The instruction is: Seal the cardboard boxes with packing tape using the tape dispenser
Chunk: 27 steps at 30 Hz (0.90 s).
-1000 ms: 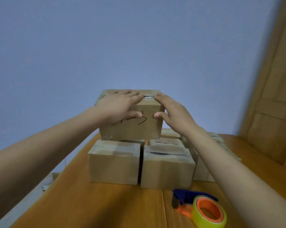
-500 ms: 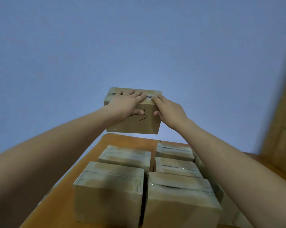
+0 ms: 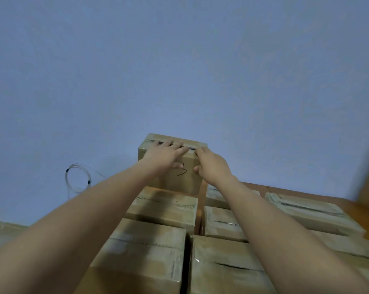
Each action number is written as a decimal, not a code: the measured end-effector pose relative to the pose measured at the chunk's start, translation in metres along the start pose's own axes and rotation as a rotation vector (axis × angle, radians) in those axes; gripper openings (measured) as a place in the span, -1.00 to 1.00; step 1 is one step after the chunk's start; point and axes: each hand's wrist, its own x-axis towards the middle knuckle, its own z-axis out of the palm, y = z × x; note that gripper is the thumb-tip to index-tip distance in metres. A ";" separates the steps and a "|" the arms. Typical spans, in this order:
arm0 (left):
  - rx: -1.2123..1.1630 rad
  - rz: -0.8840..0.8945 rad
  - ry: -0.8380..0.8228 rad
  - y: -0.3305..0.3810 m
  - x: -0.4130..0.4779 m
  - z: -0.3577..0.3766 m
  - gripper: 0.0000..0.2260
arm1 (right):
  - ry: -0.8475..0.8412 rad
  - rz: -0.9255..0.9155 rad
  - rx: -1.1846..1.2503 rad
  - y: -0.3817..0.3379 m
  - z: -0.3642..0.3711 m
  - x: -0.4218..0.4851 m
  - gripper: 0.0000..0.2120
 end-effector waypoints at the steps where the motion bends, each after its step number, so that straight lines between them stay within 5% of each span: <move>1: -0.009 -0.007 -0.016 0.001 0.000 0.008 -0.44 | -0.015 0.000 0.003 0.000 0.007 0.000 -0.60; 6: -0.087 -0.050 -0.192 0.005 -0.006 0.038 -0.48 | -0.144 0.006 -0.001 -0.004 0.039 -0.004 -0.59; 11: -0.332 -0.071 -0.496 0.008 -0.017 0.055 -0.52 | -0.295 0.059 -0.015 -0.008 0.055 -0.015 -0.85; 27: 0.023 0.018 -0.193 0.026 -0.072 0.007 -0.47 | -0.144 0.069 -0.057 -0.021 -0.001 -0.063 -0.64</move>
